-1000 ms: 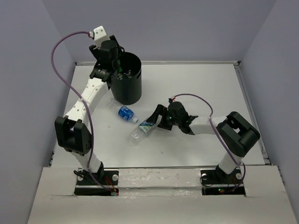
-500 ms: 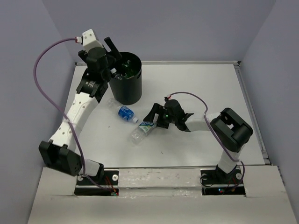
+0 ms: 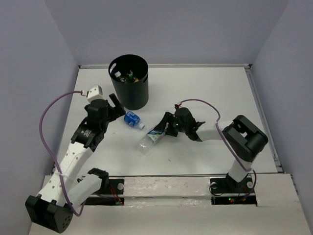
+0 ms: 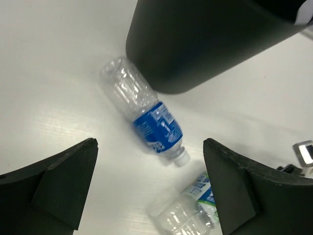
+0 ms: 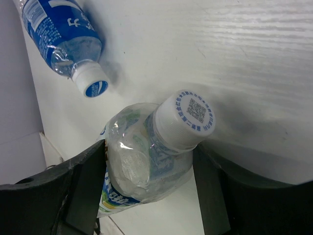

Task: Put the plastic bottles in the bin

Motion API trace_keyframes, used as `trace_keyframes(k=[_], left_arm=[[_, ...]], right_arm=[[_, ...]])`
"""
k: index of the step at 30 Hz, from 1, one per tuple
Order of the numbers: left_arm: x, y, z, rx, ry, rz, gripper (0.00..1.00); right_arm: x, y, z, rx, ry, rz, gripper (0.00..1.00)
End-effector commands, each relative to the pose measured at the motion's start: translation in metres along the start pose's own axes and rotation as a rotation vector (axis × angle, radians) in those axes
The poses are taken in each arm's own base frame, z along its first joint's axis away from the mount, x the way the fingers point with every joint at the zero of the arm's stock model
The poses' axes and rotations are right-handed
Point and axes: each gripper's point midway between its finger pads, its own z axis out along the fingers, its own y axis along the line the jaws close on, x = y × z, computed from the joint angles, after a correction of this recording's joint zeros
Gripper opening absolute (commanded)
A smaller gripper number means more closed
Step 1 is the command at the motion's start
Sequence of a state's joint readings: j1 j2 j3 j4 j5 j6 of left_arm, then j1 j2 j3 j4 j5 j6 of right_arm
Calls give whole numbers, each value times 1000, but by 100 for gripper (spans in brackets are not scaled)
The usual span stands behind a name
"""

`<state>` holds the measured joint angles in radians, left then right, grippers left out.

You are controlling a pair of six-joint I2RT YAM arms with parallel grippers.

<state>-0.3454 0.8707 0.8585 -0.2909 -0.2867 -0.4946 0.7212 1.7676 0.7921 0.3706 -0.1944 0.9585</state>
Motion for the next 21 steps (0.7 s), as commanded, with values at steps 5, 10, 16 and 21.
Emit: trace_keyframes(k=[5,10,16,21], left_arm=[[62,20,2,-5,122,-67,99],[74,11,15,20,160,-89,99],[80,12,21,20,134,-173,99],[79,30,25,-63,92,-202,99]], right_arm=[[-15,25,-55,-61,-102,-167,34],[-47,67,-100,-107,-217,-311,34],[-141,161,-175,-153,-575,-481,34],[-209,224,-210,-127,-812,-602,34]])
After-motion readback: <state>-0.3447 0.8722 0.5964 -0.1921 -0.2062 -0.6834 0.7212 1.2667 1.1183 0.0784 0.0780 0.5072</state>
